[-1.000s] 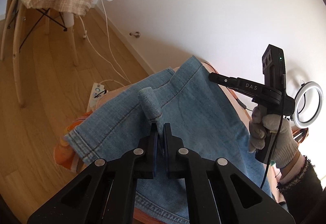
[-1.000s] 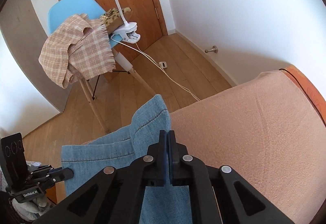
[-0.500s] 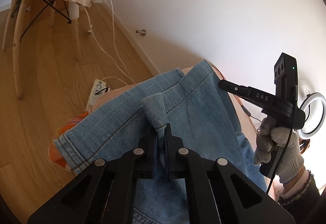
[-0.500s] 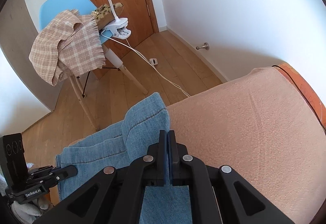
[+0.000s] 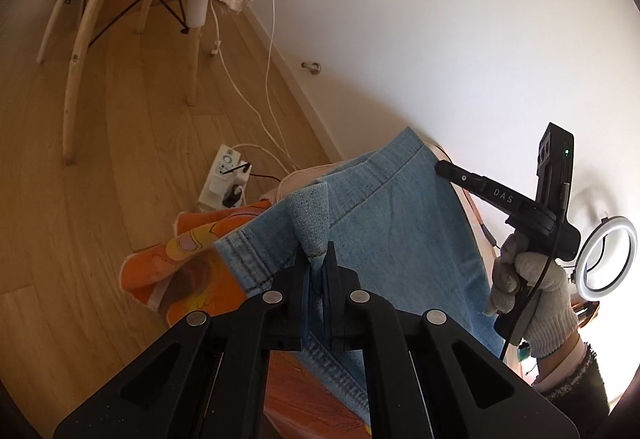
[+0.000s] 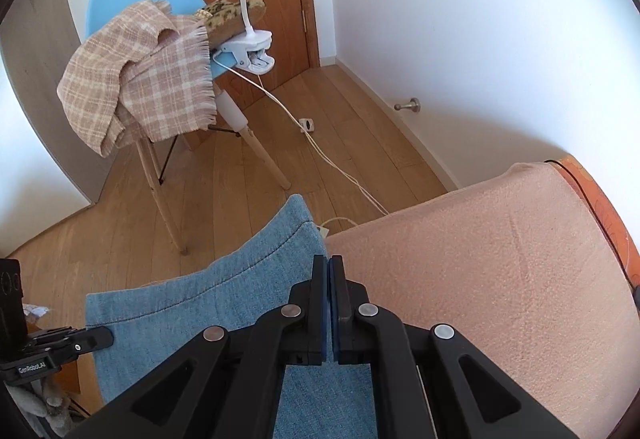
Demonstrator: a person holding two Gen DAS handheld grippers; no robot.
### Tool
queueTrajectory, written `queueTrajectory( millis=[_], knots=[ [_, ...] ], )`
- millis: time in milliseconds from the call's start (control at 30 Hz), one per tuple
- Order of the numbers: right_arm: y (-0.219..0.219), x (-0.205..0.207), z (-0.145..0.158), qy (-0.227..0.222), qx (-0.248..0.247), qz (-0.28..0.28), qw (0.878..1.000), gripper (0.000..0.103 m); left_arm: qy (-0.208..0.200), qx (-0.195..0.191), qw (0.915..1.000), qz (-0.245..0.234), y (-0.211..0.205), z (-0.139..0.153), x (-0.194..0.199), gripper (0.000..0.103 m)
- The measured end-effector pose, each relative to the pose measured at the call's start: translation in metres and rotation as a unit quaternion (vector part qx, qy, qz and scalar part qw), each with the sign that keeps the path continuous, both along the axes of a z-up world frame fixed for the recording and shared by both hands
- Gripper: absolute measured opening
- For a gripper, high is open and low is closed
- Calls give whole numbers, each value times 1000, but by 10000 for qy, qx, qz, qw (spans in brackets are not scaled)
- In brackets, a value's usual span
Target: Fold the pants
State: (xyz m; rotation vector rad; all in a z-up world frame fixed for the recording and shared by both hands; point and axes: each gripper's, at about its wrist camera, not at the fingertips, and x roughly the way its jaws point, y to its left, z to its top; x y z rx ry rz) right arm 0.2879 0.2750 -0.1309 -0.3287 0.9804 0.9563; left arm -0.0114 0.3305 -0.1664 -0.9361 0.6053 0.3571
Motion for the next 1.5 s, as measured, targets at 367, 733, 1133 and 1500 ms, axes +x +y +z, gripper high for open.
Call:
queueTrajectory(
  millis=[367,733,1133,1500],
  knots=[
    [-6,5,-21,333,15,-309,9990,14,240,-27,9989,405,6,3,-9,10],
    [-89,-33,72,-159,760,-918,9927,69,-46,929,9956,135,-15,55,-4,21],
    [-250,-124,132,-669,687,-2534,9626,89,-787,1521,9684,-1813,-127,110,44,39],
    [-400,-208,161,-931,412,-3637,9259,89,-1095,1400,9186,-3530,-257,125,81,50]
  ],
)
